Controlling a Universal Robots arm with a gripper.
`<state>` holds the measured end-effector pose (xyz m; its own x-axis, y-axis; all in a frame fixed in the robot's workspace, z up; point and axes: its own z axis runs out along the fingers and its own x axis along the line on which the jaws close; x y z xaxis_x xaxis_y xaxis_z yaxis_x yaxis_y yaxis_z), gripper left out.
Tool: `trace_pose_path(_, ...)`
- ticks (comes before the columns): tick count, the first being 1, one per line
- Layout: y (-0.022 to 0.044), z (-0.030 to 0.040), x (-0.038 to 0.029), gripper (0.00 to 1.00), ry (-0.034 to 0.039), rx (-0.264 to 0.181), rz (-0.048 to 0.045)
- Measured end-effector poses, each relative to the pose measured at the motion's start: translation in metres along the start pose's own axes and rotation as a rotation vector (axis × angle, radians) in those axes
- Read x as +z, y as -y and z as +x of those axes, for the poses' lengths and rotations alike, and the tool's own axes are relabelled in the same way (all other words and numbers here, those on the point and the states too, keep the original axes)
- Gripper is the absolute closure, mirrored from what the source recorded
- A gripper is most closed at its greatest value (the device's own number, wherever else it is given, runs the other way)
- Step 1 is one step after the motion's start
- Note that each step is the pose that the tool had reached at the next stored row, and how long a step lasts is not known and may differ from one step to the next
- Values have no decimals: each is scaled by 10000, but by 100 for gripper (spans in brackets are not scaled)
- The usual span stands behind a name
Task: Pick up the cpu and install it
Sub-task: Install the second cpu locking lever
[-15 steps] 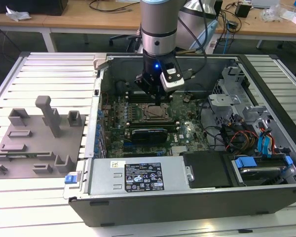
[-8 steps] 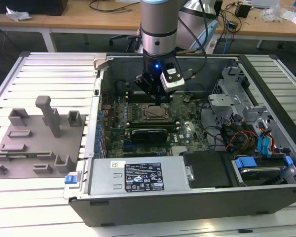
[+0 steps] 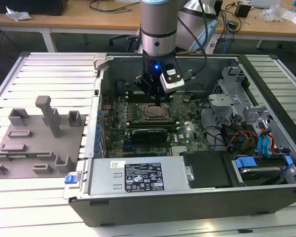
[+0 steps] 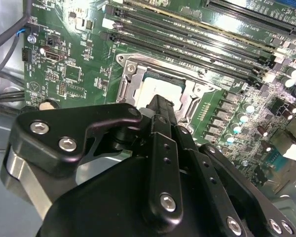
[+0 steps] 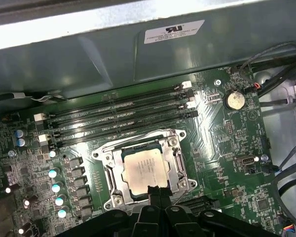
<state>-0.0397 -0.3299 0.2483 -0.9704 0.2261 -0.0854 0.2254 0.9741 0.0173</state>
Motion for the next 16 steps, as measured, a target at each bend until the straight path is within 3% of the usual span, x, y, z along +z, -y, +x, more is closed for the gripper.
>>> trace_pose_path(6, 35, -6, 0, 89, 0, 0, 0)
trace_pose_path(16, 220, -27, 10, 89, 0, -15, -1)
